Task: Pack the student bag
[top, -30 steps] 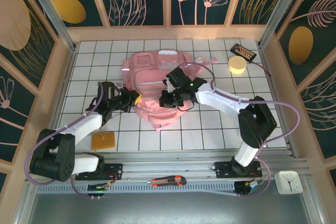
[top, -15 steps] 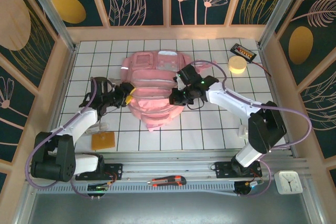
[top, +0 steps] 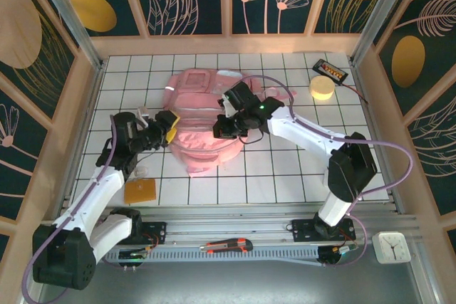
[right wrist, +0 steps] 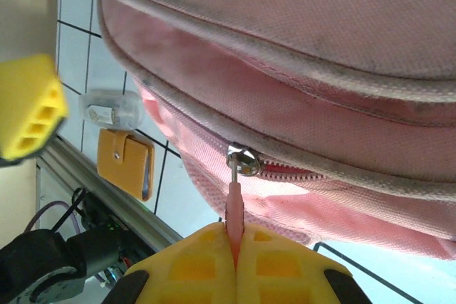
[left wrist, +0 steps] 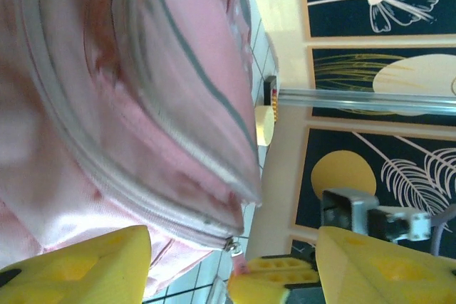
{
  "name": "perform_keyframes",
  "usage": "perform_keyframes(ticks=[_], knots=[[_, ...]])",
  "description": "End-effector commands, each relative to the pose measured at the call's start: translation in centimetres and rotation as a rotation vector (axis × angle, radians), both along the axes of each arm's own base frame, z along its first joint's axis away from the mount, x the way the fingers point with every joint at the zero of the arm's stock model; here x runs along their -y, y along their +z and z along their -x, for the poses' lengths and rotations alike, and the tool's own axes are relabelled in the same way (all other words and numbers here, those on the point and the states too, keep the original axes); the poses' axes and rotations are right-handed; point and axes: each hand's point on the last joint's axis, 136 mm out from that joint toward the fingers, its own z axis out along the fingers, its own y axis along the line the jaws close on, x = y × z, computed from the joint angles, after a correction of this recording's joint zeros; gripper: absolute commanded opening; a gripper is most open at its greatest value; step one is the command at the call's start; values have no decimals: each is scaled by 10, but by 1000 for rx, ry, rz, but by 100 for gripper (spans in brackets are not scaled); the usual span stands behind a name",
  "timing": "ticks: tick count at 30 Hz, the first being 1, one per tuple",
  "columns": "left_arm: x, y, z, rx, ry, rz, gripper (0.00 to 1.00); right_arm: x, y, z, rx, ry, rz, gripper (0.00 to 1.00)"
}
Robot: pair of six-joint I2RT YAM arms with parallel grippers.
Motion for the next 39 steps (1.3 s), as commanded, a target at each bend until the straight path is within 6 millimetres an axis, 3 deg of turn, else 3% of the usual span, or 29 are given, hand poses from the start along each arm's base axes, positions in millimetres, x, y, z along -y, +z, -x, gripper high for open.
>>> perform_keyframes(ticks=[1, 5, 16, 20, 22, 25, 28, 29, 32, 39], knots=[[18, 3, 5, -43, -16, 83, 62, -22, 28, -1, 29, 29, -87, 0], [32, -5, 5, -65, -22, 136, 61, -31, 30, 4, 31, 41, -91, 0], [34, -17, 1, -103, -4, 175, 60, -54, 30, 20, 37, 84, -83, 0], [34, -26, 0, -122, 3, 185, 55, -58, 28, 26, 35, 101, -74, 0], [35, -29, -2, -126, 0, 183, 50, -60, 25, 29, 32, 108, -68, 0], [36, -33, -3, -131, -3, 177, 33, -62, 22, 32, 27, 114, -64, 0], [36, -36, -3, -134, -2, 176, 6, -60, 20, 32, 27, 110, -53, 0], [35, -37, -3, -134, 4, 172, 0, -58, 18, 31, 28, 102, -38, 0], [32, -39, -3, -133, 12, 160, 0, -40, 7, 28, 28, 64, 38, 0], [16, -36, -5, -120, 48, 155, 0, 41, -18, 17, -6, -92, 138, 0]])
